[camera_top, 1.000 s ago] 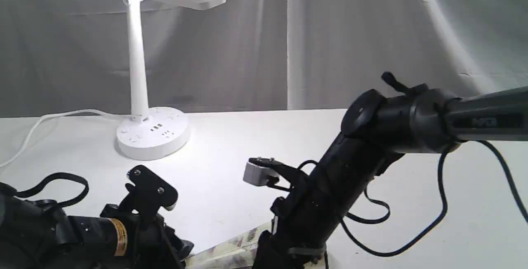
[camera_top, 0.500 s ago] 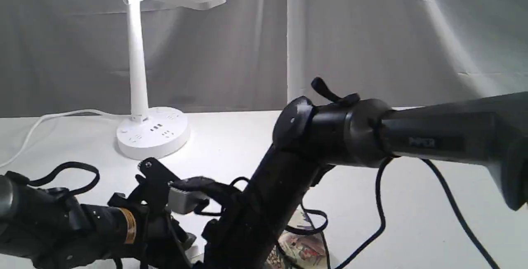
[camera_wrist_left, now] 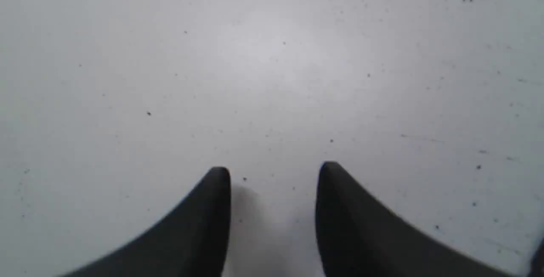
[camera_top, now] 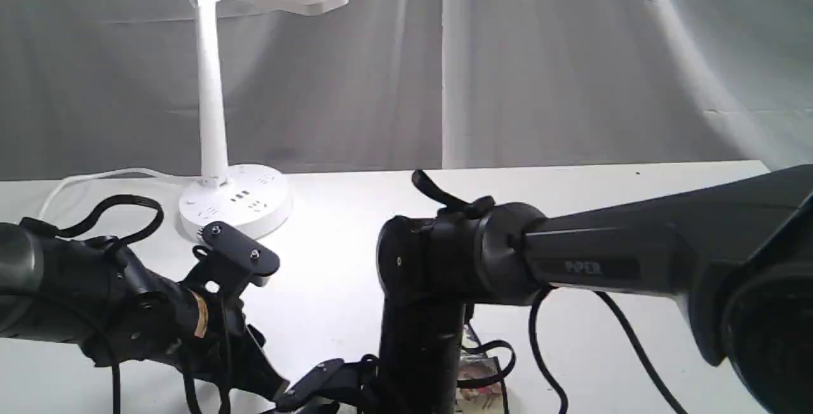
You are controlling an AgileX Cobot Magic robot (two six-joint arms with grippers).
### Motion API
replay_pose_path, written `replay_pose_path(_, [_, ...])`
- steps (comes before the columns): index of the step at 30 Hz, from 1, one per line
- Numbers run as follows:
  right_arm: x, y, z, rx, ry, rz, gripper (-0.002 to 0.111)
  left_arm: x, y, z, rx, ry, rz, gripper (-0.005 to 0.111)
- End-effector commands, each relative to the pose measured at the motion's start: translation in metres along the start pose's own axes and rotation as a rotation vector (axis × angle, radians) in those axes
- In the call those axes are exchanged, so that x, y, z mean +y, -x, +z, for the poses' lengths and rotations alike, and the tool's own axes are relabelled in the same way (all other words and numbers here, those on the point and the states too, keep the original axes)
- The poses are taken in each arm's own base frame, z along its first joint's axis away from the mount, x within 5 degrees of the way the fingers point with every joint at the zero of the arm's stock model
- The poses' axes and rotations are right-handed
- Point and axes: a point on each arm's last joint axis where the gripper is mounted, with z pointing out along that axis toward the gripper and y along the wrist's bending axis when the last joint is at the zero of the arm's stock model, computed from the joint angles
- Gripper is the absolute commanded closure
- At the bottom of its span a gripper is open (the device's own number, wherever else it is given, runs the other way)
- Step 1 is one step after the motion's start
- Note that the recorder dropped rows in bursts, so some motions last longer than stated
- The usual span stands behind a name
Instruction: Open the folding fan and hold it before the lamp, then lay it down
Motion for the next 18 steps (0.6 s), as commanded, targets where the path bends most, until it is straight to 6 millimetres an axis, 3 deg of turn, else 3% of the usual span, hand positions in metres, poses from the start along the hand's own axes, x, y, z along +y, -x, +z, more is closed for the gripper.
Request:
replay_pose_path(1, [-0.02,-0.009,-0.003,0.063,-0.125,0.086,0.102,0.0,-0.004,0.002,0.039,0.005,-0.023,0.072])
replay_pose_path(10, [-0.066,-0.033,-0.021,-0.002,-0.195,0.242,0.106,0.0,-0.004,0.002,0.039,0.005,-0.026,0.072])
replay_pose_path(18, [-0.116,-0.039,-0.042,-0.273,-0.396,0.294,0.106,0.0,-0.004,0.002,0.039,0.005,-0.026,0.072])
